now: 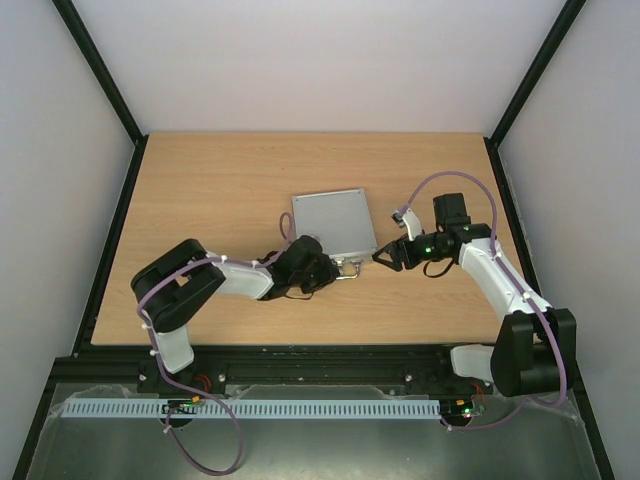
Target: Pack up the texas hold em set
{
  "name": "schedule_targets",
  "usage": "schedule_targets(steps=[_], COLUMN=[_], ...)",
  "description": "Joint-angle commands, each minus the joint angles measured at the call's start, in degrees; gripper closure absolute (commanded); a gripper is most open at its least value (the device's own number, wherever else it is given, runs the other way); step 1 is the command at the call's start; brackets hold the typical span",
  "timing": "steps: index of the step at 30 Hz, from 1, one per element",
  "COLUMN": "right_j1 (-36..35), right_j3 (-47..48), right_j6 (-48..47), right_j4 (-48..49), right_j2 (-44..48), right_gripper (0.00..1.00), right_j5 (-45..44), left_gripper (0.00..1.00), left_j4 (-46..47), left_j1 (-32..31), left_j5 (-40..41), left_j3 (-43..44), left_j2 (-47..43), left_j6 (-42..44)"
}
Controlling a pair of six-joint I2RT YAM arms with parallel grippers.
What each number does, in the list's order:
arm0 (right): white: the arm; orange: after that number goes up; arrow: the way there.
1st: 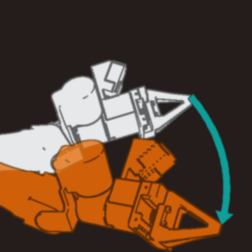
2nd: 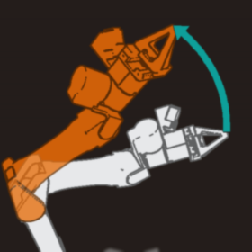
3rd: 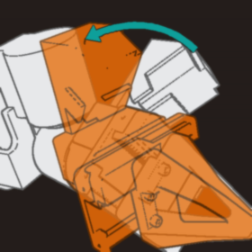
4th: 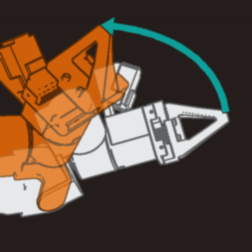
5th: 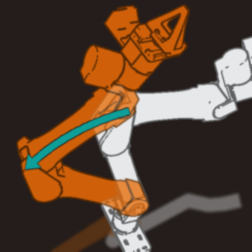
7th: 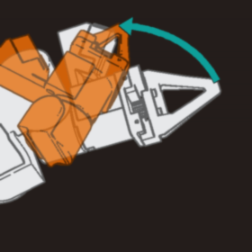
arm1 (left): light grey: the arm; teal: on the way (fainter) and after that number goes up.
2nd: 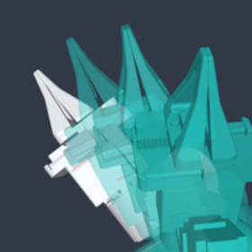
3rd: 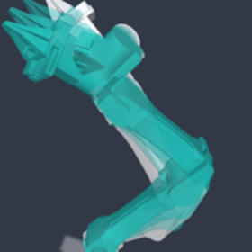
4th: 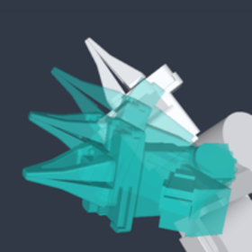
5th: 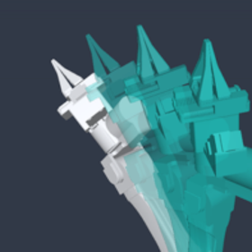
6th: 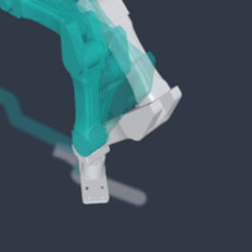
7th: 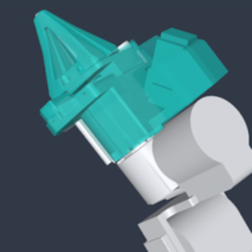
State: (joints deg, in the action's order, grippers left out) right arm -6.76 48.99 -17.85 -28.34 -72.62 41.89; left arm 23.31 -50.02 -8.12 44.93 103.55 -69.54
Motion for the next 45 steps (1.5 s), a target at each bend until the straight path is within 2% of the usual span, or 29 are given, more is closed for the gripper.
schedule_targets(steps=[1,14,23,32,36,39,41,45], right_j1=[-0.25,-0.14,-0.11,-0.13,-0.14,-0.21,-0.44,-4.3], right_j3=[-0.55,-0.55,-0.56,-0.76,-0.98,-1.48,-2.12,-2.72], right_j6=[-0.82,-0.85,-0.87,-0.96,-1.13,-1.47,-1.79,-4.12], right_j4=[-1.81,-1.63,-1.68,-1.58,-1.46,-0.99,-0.08,1.61], right_j2=[0.36,0.57,0.46,0.73,0.56,0.8,1.15,0.08], right_gripper=[0.39,0.39,0.39,0.39,0.39,0.4,0.45,0.72], right_j5=[0.87,0.52,0.18,-0.14,-0.59,-0.07,0.54,-2.95], left_gripper=[0.98,0.95,0.78,0.75,0.74,0.74,0.76,0.88], left_j4=[6.96,10.09,12.94,15.77,9.59,-4.38,-12.64,-16.74], left_j1=[1.31,3.22,4.69,5.2,5.27,6.01,7.46,11.17], left_j5=[-4.34,-7.28,-7.48,-10.07,-10.18,-6.13,-4.28,-5.1], left_j3=[1.01,2.56,3.75,3.68,5.03,10.48,14.34,16.62], left_j2=[-4.27,-5.89,-4.3,-3.26,-7.13,-9.49,-9.19,-7.86], left_j6=[-3.38,-6.47,-6.67,-6.2,0.57,11.32,17.09,23.26])
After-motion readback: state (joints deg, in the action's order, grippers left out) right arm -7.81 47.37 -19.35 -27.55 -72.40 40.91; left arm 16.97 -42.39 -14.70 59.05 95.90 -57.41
